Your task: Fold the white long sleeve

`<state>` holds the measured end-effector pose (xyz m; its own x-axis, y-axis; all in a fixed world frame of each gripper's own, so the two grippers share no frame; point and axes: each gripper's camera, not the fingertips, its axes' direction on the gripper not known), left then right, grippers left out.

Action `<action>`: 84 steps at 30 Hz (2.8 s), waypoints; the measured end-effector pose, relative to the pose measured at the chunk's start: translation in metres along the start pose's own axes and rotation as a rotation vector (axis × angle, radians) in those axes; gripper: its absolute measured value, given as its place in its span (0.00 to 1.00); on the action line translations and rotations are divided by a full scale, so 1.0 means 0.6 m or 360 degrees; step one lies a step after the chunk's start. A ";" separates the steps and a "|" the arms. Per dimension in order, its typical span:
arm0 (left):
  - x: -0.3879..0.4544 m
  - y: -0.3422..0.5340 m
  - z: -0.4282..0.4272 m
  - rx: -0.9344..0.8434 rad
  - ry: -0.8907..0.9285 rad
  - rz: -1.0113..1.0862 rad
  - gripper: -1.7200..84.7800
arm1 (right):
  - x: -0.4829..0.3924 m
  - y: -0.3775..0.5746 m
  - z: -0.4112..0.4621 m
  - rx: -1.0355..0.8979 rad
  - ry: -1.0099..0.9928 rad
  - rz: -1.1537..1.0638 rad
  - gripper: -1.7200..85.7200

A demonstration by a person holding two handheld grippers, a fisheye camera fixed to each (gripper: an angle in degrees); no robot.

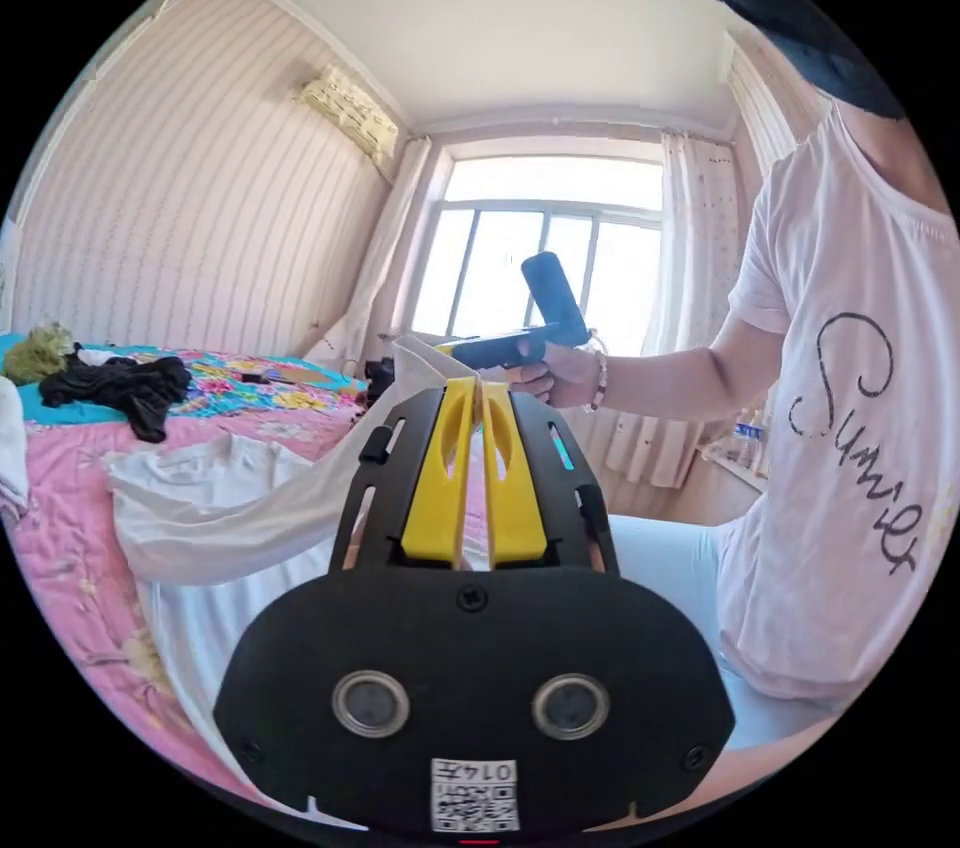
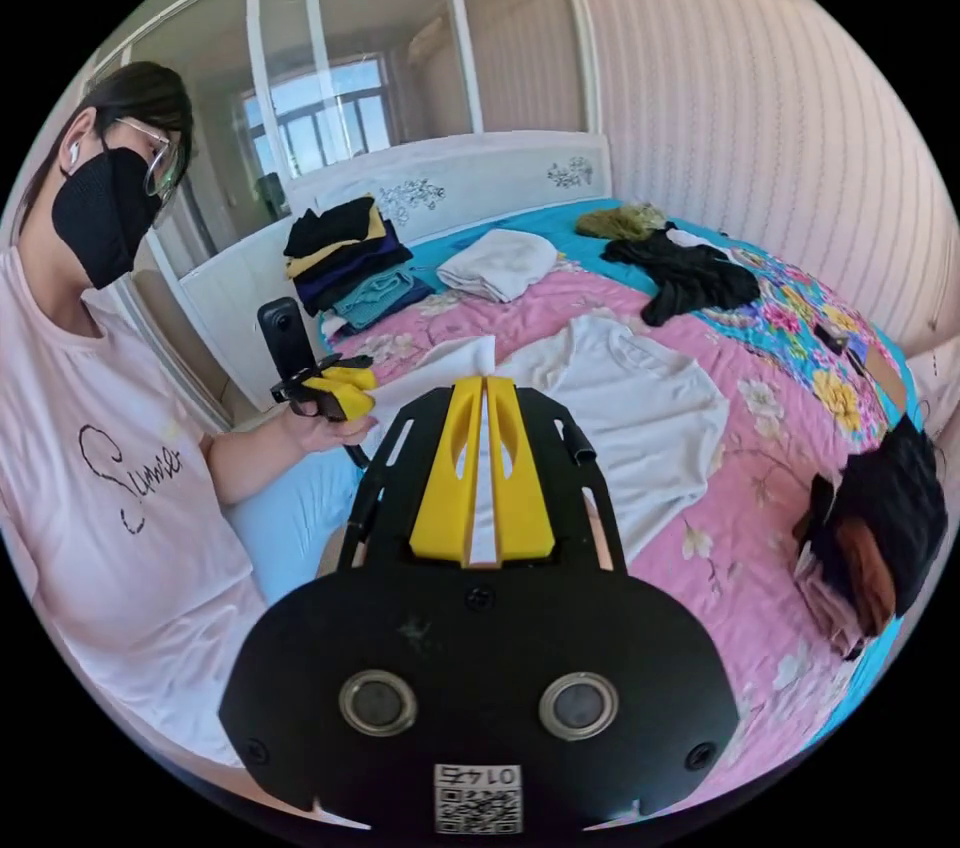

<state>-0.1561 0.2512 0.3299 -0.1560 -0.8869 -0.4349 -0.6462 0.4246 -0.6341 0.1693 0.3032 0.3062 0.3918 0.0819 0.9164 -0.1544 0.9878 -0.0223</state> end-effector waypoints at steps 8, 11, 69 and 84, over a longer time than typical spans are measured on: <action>0.013 -0.025 0.153 -0.0466 0.0091 -0.0133 0.01 | 0.132 0.173 -0.022 -0.0076 -0.0012 0.0497 0.02; 0.016 -0.028 0.190 -0.0617 0.0148 -0.0168 0.01 | 0.166 0.236 -0.003 -0.0190 -0.0066 0.0641 0.02; -0.421 -0.369 -0.009 -0.1244 -0.1133 -0.0411 0.01 | 0.576 -0.437 0.621 -0.0579 -0.0293 0.0356 0.05; -0.551 -0.360 -0.132 -0.1064 -0.1129 -0.0565 0.02 | 0.707 -0.384 0.317 -0.0275 0.0037 0.0503 0.15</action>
<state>-0.0240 0.4380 0.6615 0.4600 -0.5379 -0.7064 -0.8855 -0.2200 -0.4092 0.1988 0.0853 0.7761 0.3697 0.3880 0.8442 -0.1163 0.9208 -0.3723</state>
